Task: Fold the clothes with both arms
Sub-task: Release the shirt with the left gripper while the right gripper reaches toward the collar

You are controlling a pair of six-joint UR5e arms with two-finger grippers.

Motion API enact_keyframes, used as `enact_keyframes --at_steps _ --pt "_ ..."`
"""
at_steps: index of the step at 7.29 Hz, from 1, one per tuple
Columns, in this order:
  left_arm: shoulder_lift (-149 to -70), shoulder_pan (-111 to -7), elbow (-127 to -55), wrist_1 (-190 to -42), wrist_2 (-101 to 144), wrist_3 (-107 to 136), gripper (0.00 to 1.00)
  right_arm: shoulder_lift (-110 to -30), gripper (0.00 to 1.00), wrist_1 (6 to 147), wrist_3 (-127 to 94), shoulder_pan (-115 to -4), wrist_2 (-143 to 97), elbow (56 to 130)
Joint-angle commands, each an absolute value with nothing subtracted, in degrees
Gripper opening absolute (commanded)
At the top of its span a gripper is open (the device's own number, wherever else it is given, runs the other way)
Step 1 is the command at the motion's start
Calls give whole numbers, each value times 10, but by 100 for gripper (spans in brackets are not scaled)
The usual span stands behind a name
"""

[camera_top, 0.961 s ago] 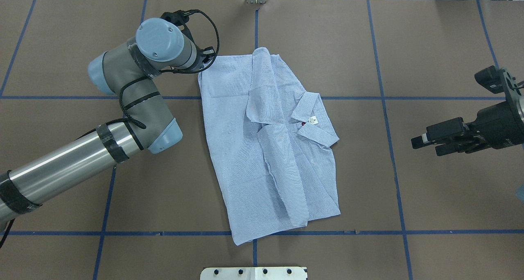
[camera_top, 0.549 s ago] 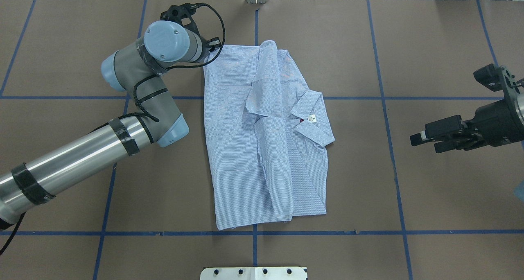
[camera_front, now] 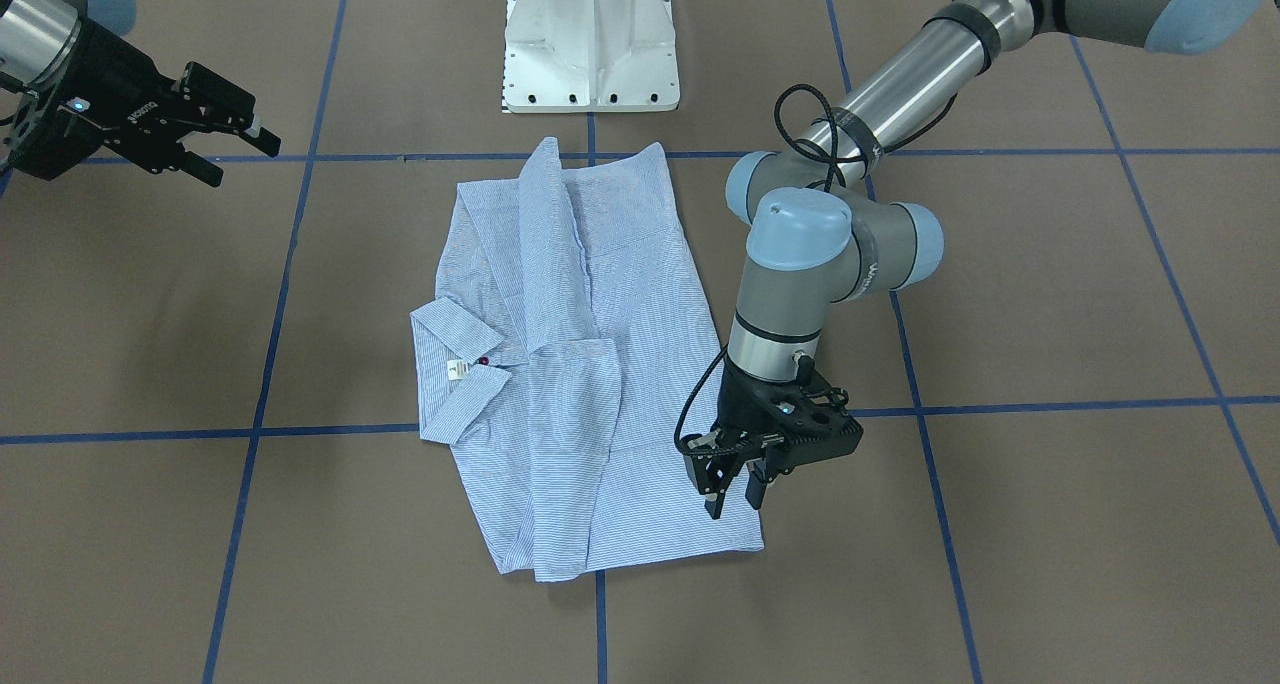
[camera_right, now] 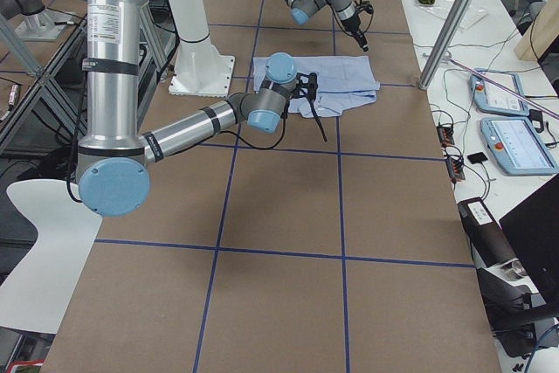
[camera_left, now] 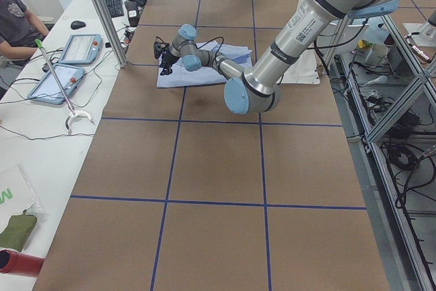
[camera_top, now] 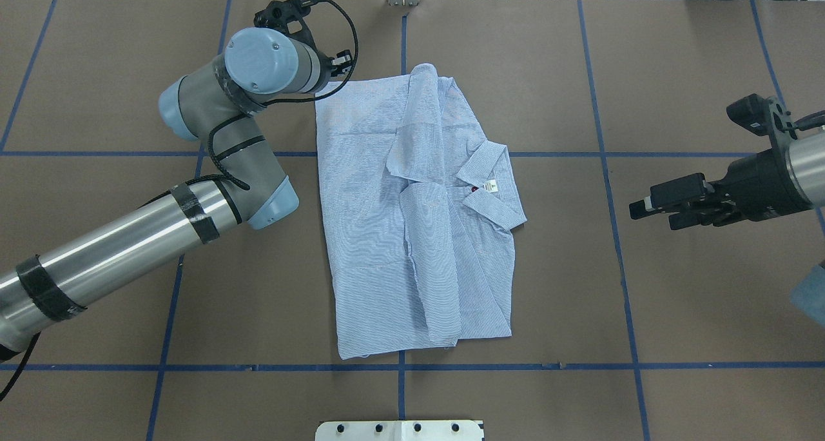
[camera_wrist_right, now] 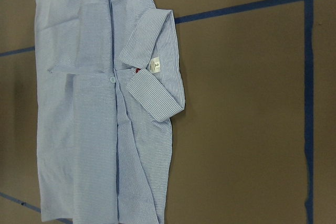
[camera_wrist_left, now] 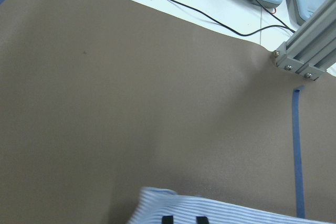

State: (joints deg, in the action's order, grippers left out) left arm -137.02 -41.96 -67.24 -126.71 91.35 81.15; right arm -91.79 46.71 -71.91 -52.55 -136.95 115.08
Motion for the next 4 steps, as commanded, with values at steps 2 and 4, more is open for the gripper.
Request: enact_keyframes --at_steps 2,4 --pt "-1257 -432 -825 -1247 982 781 100 -819 100 602 -719 -483 -1290 1154" --pt "-1161 -439 -984 -1170 1005 758 100 -755 100 702 -718 -411 -1200 1160"
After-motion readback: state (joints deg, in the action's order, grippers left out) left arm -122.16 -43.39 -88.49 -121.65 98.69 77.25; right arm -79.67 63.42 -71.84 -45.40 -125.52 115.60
